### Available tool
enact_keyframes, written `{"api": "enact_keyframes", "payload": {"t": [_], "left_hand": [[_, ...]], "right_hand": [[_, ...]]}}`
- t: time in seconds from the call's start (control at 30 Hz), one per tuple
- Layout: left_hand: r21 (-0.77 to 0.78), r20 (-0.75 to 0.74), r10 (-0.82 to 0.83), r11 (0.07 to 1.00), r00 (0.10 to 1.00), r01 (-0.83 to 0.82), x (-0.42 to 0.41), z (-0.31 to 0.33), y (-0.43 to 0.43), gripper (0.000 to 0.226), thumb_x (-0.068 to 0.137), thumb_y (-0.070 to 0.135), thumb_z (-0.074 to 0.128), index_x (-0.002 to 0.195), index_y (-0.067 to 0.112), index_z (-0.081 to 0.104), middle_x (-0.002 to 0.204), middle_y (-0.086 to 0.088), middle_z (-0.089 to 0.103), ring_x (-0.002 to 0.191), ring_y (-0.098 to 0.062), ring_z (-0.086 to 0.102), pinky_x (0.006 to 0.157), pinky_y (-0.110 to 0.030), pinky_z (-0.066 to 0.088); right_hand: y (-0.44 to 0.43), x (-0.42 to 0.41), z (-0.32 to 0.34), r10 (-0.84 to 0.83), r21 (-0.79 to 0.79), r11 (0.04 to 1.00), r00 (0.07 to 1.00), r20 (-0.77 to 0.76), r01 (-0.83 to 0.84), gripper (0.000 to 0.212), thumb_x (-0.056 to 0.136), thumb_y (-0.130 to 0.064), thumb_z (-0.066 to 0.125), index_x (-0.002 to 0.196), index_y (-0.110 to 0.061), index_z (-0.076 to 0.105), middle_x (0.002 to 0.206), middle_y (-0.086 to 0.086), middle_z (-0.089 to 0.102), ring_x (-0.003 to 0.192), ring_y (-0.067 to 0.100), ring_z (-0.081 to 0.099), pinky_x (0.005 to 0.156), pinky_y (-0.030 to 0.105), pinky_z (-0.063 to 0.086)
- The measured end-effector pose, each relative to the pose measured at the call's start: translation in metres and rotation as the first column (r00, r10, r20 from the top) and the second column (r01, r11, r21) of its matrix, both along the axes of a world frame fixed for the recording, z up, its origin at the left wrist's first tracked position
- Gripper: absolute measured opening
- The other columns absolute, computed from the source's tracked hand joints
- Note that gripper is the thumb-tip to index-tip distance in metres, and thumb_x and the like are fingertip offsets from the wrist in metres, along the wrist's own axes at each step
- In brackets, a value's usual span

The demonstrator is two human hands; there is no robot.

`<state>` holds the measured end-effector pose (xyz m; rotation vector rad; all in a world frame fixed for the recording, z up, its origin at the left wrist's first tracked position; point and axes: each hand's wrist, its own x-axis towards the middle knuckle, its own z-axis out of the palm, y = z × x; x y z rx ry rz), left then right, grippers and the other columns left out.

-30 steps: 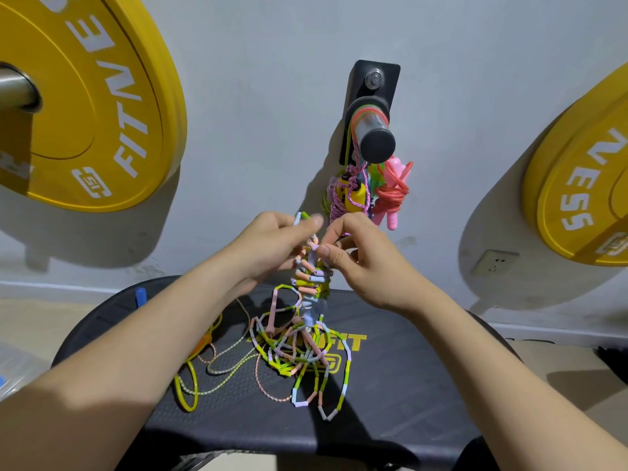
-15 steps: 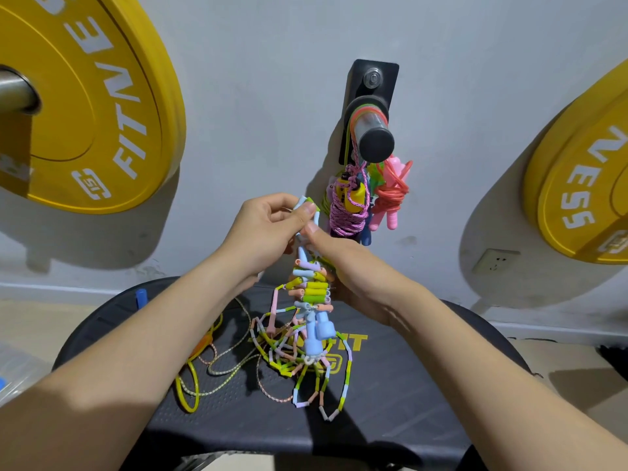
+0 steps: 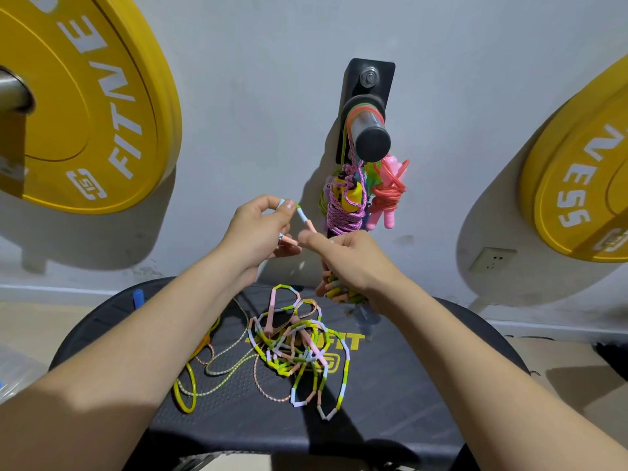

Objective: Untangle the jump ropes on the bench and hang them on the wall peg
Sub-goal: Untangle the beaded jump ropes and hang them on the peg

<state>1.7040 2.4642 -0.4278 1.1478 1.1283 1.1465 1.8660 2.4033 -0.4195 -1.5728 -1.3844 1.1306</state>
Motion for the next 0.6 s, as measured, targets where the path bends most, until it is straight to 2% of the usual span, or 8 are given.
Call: {"api": "enact_keyframes", "payload": {"t": [0.07, 0.17, 0.27, 0.37, 0.43, 0.47, 0.53, 0.6], "left_hand": [[-0.032, 0.044, 0.003, 1.0, 0.999, -0.002, 0.0, 0.002, 0.0, 0.017, 0.108, 0.025, 0.06, 0.098, 0.012, 0.064, 0.056, 0.004, 0.045, 0.049, -0.015, 0.052, 0.06, -0.037, 0.064], [-0.062, 0.079, 0.035, 0.998, 0.996, -0.03, -0.002, 0.009, 0.001, 0.018, 0.108, 0.024, 0.059, 0.096, 0.01, 0.061, 0.056, 0.004, 0.043, 0.043, -0.011, 0.049, 0.052, -0.03, 0.058], [-0.093, 0.084, 0.098, 0.992, 0.992, -0.09, -0.002, 0.013, 0.003, 0.021, 0.107, 0.023, 0.062, 0.091, 0.009, 0.063, 0.057, 0.003, 0.045, 0.047, -0.013, 0.049, 0.045, -0.023, 0.049], [-0.151, 0.168, 0.142, 0.982, 0.976, -0.117, 0.002, 0.016, 0.002, 0.024, 0.104, 0.021, 0.065, 0.085, 0.008, 0.065, 0.054, 0.002, 0.051, 0.045, -0.012, 0.052, 0.044, -0.022, 0.05], [-0.175, 0.247, 0.138, 0.98, 0.959, -0.096, 0.007, 0.018, 0.0, 0.027, 0.103, 0.021, 0.067, 0.081, 0.007, 0.065, 0.056, 0.0, 0.062, 0.047, -0.014, 0.062, 0.048, -0.024, 0.055], [-0.183, 0.299, 0.115, 0.981, 0.947, -0.061, 0.01, 0.019, -0.002, 0.029, 0.104, 0.022, 0.067, 0.08, 0.006, 0.065, 0.06, -0.004, 0.068, 0.052, -0.016, 0.068, 0.051, -0.025, 0.058], [-0.179, 0.403, 0.058, 0.984, 0.913, 0.017, 0.016, 0.022, -0.006, 0.027, 0.104, 0.023, 0.068, 0.084, 0.004, 0.066, 0.069, -0.01, 0.074, 0.063, -0.021, 0.075, 0.057, -0.028, 0.061], [-0.138, 0.455, 0.001, 0.988, 0.89, 0.07, 0.019, 0.025, -0.008, 0.024, 0.102, 0.027, 0.07, 0.088, 0.007, 0.069, 0.078, -0.01, 0.075, 0.074, -0.022, 0.076, 0.063, -0.03, 0.061]], "right_hand": [[0.0, 0.005, 0.0, 0.081, 0.013, 0.997, 0.996, 0.028, -0.081, 0.044, 0.099, -0.043, 0.063, 0.075, -0.006, 0.061, 0.066, 0.008, 0.057, 0.064, 0.039, 0.071, 0.055, 0.035, 0.054], [-0.001, 0.014, 0.002, 0.292, 0.036, 0.956, 0.956, -0.012, -0.291, 0.038, 0.11, -0.035, 0.05, 0.104, -0.001, 0.067, 0.071, 0.005, 0.049, 0.063, 0.02, 0.057, 0.059, 0.034, 0.054], [-0.002, 0.023, 0.009, 0.381, 0.06, 0.918, 0.915, 0.133, -0.391, 0.034, 0.111, -0.028, 0.05, 0.106, 0.0, 0.067, 0.062, -0.007, 0.049, 0.058, 0.012, 0.049, 0.059, 0.032, 0.05], [-0.002, 0.031, 0.012, 0.345, 0.055, 0.912, 0.832, 0.435, -0.407, 0.027, 0.103, -0.026, 0.057, 0.099, 0.0, 0.065, 0.065, 0.002, 0.06, 0.06, 0.017, 0.052, 0.063, 0.045, 0.052], [0.0, 0.031, 0.008, 0.256, 0.131, 0.9, 0.746, 0.615, -0.416, 0.019, 0.097, -0.02, 0.057, 0.096, -0.001, 0.058, 0.072, 0.009, 0.06, 0.067, 0.021, 0.051, 0.065, 0.047, 0.049], [-0.001, 0.029, 0.006, 0.202, 0.175, 0.899, 0.733, 0.649, -0.403, 0.018, 0.095, -0.018, 0.057, 0.105, -0.003, 0.056, 0.074, 0.006, 0.06, 0.07, 0.022, 0.052, 0.066, 0.042, 0.044], [-0.003, 0.027, 0.005, 0.13, 0.271, 0.888, 0.769, 0.625, -0.371, 0.033, 0.099, -0.021, 0.056, 0.129, -0.013, 0.044, 0.076, -0.005, 0.066, 0.074, 0.021, 0.062, 0.069, 0.038, 0.046], [-0.001, 0.03, 0.003, 0.088, 0.358, 0.865, 0.809, 0.581, -0.352, 0.019, 0.107, -0.026, 0.051, 0.121, -0.02, 0.04, 0.076, -0.006, 0.069, 0.072, 0.018, 0.066, 0.068, 0.04, 0.051]]}}
